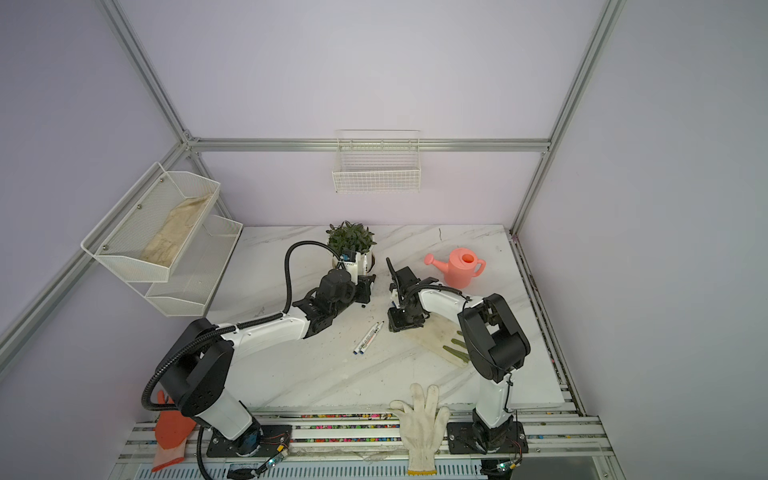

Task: Insert the pens into the pen caps
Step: 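Hold the marker upright with the left gripper while the right gripper nears the caps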

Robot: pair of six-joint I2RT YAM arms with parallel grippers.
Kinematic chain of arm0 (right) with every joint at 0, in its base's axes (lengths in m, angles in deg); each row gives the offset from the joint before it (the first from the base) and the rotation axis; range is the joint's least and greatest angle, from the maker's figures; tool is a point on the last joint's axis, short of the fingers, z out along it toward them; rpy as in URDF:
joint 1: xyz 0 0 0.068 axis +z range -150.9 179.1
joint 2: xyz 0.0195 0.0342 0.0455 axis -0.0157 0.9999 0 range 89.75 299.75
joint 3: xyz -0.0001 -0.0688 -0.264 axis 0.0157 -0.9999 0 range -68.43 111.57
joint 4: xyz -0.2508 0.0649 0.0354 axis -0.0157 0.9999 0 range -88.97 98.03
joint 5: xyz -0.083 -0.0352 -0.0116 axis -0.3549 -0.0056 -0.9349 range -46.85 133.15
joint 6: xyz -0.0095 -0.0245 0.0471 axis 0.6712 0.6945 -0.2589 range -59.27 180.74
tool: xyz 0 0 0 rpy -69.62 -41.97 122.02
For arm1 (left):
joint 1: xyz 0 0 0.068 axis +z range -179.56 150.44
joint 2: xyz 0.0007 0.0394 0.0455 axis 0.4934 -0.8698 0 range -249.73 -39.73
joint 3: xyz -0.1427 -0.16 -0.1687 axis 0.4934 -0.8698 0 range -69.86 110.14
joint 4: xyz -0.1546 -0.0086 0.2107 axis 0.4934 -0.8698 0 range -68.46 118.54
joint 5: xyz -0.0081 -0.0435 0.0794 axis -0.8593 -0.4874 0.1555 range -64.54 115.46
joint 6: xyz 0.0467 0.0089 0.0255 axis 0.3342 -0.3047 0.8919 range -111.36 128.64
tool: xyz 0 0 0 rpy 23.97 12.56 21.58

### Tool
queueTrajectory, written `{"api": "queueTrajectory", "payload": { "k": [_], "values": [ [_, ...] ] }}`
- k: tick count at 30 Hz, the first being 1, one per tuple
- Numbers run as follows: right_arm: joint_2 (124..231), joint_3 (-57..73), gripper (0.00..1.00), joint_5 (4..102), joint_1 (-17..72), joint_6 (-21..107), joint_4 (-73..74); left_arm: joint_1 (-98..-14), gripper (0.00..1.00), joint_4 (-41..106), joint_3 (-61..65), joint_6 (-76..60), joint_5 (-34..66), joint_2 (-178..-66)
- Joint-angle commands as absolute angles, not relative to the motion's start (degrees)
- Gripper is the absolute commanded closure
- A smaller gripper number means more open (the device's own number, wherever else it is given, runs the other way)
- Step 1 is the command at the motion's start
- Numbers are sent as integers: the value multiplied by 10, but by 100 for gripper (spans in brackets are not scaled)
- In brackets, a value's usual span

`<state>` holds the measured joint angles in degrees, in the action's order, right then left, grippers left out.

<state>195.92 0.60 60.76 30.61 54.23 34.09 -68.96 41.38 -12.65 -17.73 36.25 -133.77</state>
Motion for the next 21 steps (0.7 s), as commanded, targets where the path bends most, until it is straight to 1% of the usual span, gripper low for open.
{"api": "queueTrajectory", "payload": {
  "k": [1,10,16,21],
  "values": [
    [1977,31,51,614,307,553,354,-686,100,437,-151,-169,368,-1317],
    [2018,74,52,598,308,545,355,-687,100,442,-167,-161,374,-1307],
    [2042,107,53,567,314,536,369,-686,100,451,-177,-164,369,-1308],
    [2042,122,53,523,317,527,379,-686,100,454,-182,-163,366,-1308]
  ]
}}
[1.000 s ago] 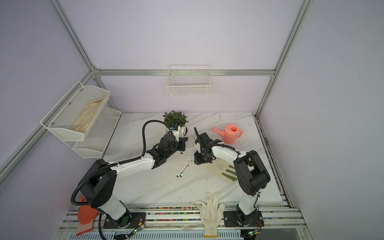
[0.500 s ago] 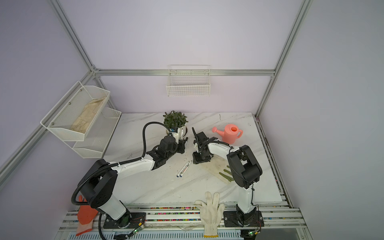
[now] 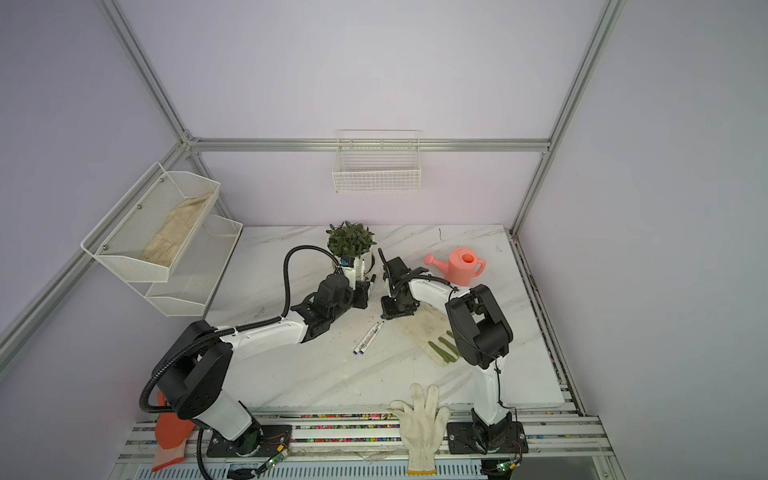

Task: Insert the pens into the pen caps
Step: 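Hold the marker upright with the left gripper while the right gripper nears the caps, then lower the right gripper and grasp a blue cap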

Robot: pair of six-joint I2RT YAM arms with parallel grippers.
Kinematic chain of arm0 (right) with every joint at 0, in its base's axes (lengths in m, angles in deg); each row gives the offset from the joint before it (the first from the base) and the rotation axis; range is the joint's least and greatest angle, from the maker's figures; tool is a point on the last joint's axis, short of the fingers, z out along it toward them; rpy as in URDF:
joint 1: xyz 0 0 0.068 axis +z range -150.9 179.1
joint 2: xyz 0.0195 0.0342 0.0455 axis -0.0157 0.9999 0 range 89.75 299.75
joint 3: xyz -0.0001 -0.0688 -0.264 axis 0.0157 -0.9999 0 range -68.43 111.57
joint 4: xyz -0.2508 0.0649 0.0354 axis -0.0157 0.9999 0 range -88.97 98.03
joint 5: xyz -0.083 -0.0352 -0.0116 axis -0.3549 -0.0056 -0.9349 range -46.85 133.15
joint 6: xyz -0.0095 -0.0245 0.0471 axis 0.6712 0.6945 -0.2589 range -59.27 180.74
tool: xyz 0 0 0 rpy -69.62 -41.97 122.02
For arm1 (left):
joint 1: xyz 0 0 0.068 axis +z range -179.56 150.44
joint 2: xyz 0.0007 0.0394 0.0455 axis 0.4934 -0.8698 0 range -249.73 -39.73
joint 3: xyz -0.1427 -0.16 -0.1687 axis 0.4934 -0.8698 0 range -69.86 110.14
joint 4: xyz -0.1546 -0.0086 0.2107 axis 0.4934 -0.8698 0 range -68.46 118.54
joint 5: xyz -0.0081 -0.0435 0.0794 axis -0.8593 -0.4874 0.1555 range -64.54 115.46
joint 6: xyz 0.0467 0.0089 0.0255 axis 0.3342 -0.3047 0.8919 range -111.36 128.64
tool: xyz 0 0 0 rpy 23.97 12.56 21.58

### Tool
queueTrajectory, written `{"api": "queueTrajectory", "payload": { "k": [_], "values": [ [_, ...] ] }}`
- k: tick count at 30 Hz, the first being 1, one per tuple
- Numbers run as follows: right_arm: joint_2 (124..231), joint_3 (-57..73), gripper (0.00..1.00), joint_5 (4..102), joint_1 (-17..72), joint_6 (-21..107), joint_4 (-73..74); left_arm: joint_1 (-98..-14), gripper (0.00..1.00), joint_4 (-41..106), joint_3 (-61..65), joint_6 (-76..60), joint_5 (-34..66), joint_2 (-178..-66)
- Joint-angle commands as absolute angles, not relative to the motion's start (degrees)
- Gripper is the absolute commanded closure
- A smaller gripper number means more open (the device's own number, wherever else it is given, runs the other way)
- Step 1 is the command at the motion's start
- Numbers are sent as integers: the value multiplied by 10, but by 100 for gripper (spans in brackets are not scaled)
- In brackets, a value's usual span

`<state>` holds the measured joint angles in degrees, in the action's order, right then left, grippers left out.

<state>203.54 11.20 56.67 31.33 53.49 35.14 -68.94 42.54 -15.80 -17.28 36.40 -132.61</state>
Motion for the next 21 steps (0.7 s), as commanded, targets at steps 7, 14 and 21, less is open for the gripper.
{"api": "queueTrajectory", "payload": {
  "k": [7,14,21],
  "values": [
    [1997,110,53,503,317,511,336,-685,100,465,-185,-164,367,-1310],
    [1980,124,53,547,320,504,306,-676,100,469,-198,-190,392,-1302],
    [2040,183,54,506,353,516,334,-674,100,474,-212,-192,395,-1293]
  ]
}}
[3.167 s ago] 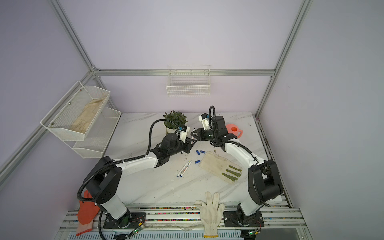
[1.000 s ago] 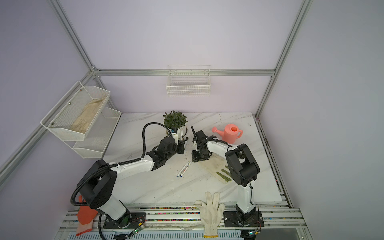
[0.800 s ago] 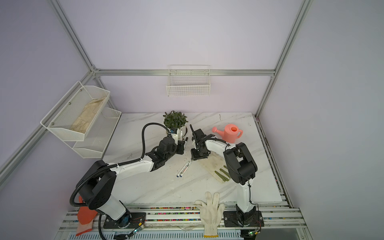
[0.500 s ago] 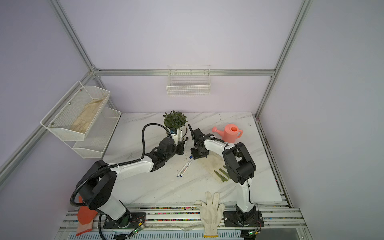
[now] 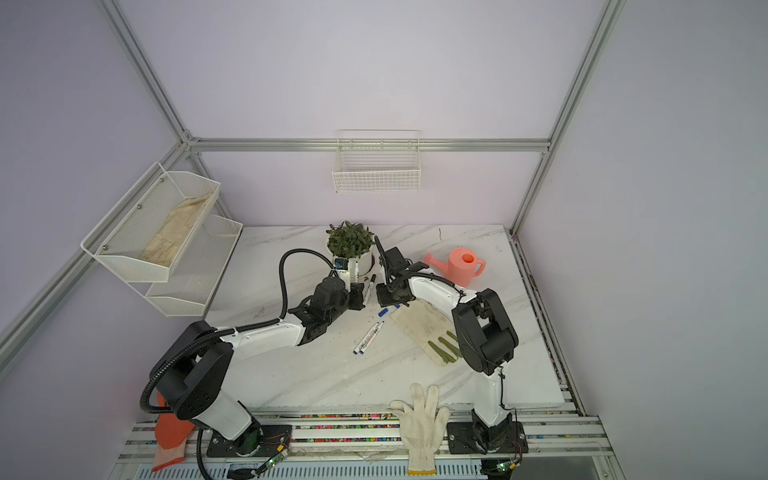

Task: Insert the pens into the pen caps
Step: 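Lower the right gripper and grasp a blue cap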

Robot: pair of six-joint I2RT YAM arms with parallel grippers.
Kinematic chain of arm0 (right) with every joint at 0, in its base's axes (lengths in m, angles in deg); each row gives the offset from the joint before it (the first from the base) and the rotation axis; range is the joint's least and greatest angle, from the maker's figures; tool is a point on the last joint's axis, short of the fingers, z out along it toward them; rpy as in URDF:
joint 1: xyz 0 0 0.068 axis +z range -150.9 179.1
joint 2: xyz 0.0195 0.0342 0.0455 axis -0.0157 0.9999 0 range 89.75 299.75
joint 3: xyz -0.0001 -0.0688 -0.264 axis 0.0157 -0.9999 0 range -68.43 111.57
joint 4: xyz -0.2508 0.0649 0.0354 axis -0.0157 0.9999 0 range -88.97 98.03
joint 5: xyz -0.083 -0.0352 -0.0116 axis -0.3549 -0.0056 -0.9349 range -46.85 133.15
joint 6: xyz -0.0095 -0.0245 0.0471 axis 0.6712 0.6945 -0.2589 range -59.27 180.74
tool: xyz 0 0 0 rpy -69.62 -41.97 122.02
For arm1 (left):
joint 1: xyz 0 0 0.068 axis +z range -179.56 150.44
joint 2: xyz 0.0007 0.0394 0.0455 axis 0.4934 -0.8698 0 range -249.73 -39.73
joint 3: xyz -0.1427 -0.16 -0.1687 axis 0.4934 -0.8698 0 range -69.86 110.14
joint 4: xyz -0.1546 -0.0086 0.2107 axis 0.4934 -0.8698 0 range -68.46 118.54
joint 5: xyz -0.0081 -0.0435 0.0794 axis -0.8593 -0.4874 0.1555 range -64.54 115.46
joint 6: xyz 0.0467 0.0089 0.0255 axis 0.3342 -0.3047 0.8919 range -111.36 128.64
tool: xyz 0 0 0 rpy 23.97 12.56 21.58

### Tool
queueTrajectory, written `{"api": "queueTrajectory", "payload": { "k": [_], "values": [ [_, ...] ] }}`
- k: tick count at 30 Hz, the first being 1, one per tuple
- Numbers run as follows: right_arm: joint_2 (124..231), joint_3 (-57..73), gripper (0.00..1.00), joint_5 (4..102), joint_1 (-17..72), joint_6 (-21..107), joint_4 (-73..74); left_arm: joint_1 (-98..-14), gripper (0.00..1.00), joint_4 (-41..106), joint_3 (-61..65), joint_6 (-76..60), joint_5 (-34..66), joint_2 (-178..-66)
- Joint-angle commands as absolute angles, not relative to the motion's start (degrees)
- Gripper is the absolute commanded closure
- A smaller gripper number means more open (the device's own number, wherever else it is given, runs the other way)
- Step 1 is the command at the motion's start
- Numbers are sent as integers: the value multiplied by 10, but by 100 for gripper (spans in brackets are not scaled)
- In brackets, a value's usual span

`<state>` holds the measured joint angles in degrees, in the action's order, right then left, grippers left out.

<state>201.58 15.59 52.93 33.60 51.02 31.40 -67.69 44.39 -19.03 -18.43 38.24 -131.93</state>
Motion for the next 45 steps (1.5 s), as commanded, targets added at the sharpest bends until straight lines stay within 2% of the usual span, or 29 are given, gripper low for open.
{"api": "queueTrajectory", "payload": {
  "k": [1,16,27,35,40,45],
  "values": [
    [2045,188,54,495,357,517,337,-674,100,473,-213,-192,394,-1292],
    [2086,198,55,358,398,525,382,-673,100,472,-216,-190,386,-1288],
    [2052,132,55,374,398,504,359,-672,100,465,-207,-191,373,-1292],
    [2061,146,58,401,396,515,346,-673,100,465,-199,-185,357,-1296],
    [2071,150,63,436,379,510,345,-672,100,461,-196,-183,353,-1295],
    [2076,145,74,442,365,507,343,-672,100,459,-195,-173,345,-1296]
  ]
}}
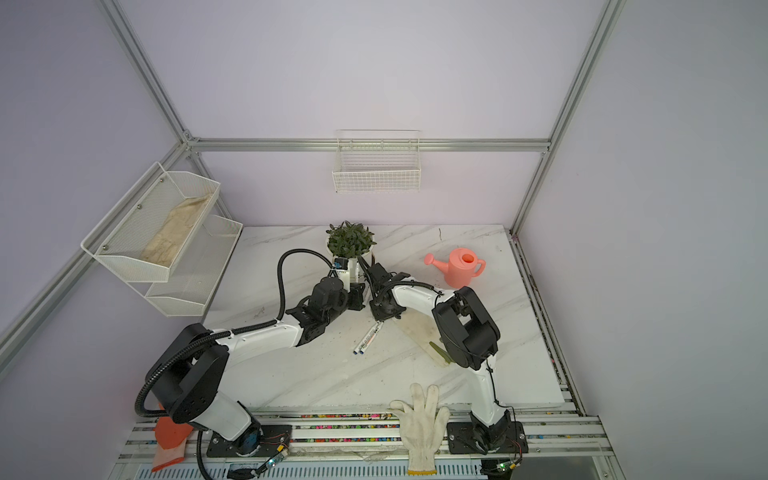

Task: Insert the pens into the pen caps
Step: 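Lower the right gripper and grasp a blue cap, then lift the blue cap with the right gripper above the marker tip in the left gripper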

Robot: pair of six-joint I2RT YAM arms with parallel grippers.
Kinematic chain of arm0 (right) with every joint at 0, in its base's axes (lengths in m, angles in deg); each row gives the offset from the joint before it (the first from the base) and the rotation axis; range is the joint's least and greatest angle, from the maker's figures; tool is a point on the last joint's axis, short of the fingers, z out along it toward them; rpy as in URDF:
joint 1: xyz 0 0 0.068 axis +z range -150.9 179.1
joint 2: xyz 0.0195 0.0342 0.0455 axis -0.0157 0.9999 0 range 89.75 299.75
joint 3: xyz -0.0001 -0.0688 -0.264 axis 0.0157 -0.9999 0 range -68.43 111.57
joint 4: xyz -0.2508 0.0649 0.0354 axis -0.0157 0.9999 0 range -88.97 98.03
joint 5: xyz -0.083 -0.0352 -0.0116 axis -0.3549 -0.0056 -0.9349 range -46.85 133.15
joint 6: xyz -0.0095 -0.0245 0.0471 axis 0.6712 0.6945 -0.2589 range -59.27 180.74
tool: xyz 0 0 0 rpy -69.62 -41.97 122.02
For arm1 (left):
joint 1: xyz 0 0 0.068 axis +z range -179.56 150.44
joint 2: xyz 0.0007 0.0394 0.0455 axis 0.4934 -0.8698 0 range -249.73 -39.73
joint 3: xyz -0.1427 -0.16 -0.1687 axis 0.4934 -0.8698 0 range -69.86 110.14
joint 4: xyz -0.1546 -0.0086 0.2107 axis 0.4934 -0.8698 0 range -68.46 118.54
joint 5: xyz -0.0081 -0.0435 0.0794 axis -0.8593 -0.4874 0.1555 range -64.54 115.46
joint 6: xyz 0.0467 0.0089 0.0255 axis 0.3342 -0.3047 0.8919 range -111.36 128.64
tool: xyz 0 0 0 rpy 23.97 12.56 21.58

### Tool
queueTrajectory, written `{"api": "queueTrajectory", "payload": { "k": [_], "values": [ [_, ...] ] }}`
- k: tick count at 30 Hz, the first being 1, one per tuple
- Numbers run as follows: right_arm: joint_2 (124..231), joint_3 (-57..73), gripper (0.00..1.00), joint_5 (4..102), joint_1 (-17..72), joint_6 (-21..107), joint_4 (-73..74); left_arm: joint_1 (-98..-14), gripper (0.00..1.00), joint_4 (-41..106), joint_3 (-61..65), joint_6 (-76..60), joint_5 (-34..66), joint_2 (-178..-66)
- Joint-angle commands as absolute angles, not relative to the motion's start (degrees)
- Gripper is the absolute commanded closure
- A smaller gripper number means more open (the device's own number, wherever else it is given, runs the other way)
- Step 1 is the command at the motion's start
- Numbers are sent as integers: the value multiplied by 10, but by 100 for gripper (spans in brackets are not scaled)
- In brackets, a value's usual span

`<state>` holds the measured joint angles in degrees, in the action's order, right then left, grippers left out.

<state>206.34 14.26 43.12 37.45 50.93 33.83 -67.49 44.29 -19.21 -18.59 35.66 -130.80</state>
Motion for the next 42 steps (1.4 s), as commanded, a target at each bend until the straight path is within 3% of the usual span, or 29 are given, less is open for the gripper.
{"api": "queueTrajectory", "payload": {
  "k": [1,10,22,31,42],
  "values": [
    [2077,145,76,441,365,509,342,-673,100,458,-195,-169,343,-1296],
    [2066,168,100,461,345,526,315,-672,100,448,-182,-125,272,-1301],
    [1787,34,100,695,217,448,33,-715,100,464,-166,-81,230,-1306],
    [1759,-15,100,833,215,408,-55,-730,100,538,-162,-103,212,-1311],
    [1742,-34,100,855,215,404,-55,-729,100,552,-154,-106,225,-1314]
  ]
}}
